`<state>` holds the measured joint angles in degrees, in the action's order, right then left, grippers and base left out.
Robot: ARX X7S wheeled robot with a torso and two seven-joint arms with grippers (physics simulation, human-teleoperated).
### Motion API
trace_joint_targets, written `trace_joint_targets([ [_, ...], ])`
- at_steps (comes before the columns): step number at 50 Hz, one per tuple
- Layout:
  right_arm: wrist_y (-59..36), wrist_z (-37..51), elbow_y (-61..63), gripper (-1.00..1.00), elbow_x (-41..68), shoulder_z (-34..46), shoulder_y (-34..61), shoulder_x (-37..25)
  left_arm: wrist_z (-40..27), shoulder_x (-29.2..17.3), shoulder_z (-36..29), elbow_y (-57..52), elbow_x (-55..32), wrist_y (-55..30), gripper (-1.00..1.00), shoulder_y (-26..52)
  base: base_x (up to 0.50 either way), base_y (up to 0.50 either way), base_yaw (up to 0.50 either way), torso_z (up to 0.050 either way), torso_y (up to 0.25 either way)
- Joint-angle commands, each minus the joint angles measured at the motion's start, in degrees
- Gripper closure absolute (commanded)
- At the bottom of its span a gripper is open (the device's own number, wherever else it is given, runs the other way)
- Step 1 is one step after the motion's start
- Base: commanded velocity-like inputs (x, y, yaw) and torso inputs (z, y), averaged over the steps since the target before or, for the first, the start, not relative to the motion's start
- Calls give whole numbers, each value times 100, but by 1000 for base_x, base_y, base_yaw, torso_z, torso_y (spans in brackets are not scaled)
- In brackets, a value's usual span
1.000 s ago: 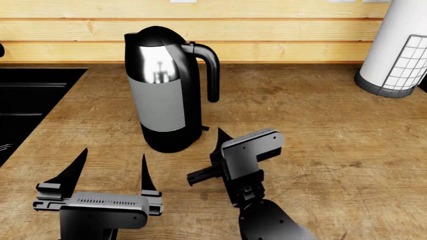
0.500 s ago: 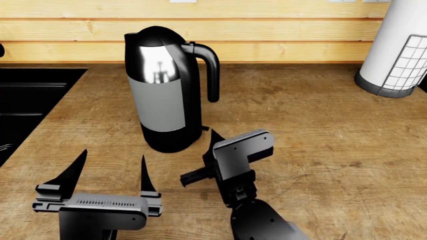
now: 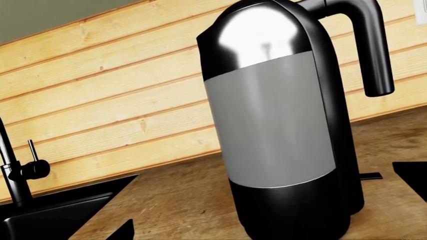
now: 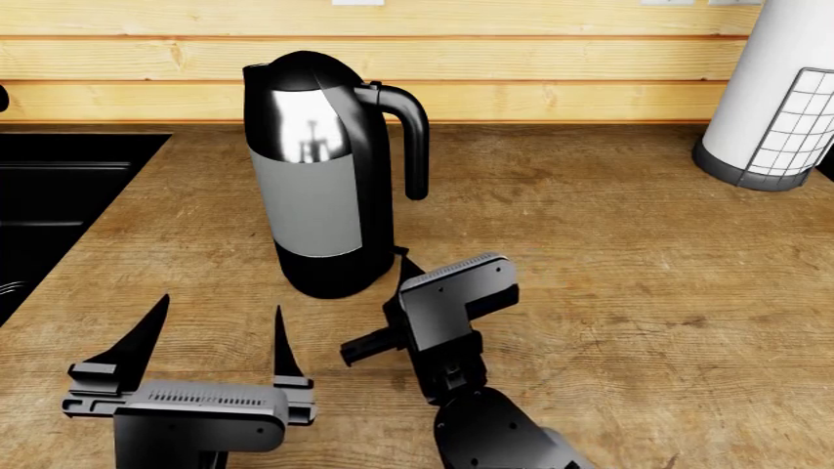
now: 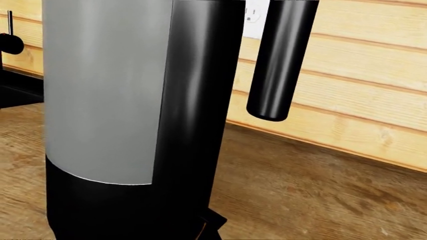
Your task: Press down the lever to turn on the electric kettle.
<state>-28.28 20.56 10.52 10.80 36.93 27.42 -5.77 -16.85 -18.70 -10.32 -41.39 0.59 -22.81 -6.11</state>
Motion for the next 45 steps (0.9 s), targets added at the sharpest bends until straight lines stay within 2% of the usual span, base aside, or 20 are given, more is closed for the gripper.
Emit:
trace_joint_targets([
  [1, 21, 73, -217, 100, -6, 122, 102, 68, -24, -26, -14, -12, -5, 6, -100, -22, 0, 0, 0, 0, 0],
  [14, 341, 226, -1071, 100, -48, 140, 407, 236, -52, -39, 17, 53, -72, 109, -100, -68, 0, 0, 0, 0, 0],
  [32, 388, 370, -1306, 100, 54, 289, 542, 269, -96, -72, -5, 19, -80, 133, -100, -127, 9, 2, 4, 0, 0],
  [45, 481, 456, -1931, 100, 44, 463, 679, 301, -121, -93, 6, 30, -110, 152, -100, -121, 12, 3, 5, 0, 0],
])
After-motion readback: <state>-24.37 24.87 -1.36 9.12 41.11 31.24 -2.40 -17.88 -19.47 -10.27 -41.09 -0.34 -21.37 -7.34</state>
